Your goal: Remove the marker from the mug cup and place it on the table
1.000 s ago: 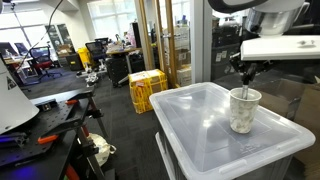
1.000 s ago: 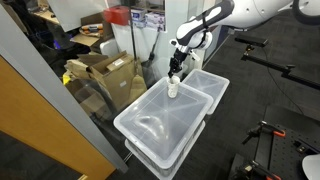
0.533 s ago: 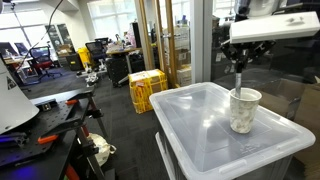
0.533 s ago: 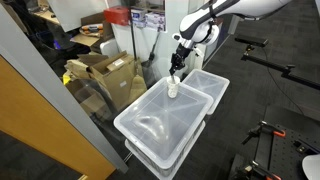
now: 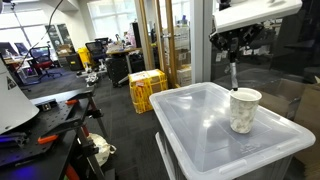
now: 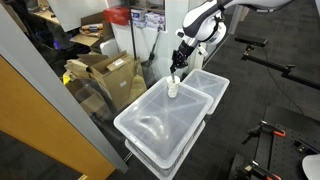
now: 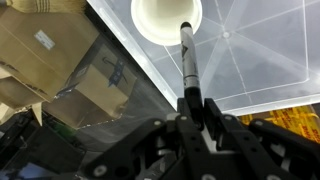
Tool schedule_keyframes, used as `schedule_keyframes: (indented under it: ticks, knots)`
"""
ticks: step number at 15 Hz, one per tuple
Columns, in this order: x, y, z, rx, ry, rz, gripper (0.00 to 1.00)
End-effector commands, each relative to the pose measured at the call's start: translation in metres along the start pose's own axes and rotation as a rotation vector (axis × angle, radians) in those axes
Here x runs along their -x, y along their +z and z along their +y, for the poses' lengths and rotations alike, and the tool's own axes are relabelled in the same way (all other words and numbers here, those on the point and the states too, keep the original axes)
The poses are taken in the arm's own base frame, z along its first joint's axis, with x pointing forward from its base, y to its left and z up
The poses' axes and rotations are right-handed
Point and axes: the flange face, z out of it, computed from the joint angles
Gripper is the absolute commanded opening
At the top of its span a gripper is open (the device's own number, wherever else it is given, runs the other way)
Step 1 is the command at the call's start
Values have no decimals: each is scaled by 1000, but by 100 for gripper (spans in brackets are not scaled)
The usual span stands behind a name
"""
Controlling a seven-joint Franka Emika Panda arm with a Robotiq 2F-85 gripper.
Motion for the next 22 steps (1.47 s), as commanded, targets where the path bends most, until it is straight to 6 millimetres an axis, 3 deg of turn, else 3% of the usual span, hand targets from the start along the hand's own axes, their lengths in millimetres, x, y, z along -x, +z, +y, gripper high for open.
schedule_keyframes:
  ticks: [1, 8, 15, 22]
  knots:
    - [-14, -21, -23, 57, -55, 3, 5]
    - [-42, -21, -40, 47, -122, 78, 5]
    - [-66, -1, -51, -25, -137, 153, 5]
    - [-75, 19, -60, -158, -139, 137, 5]
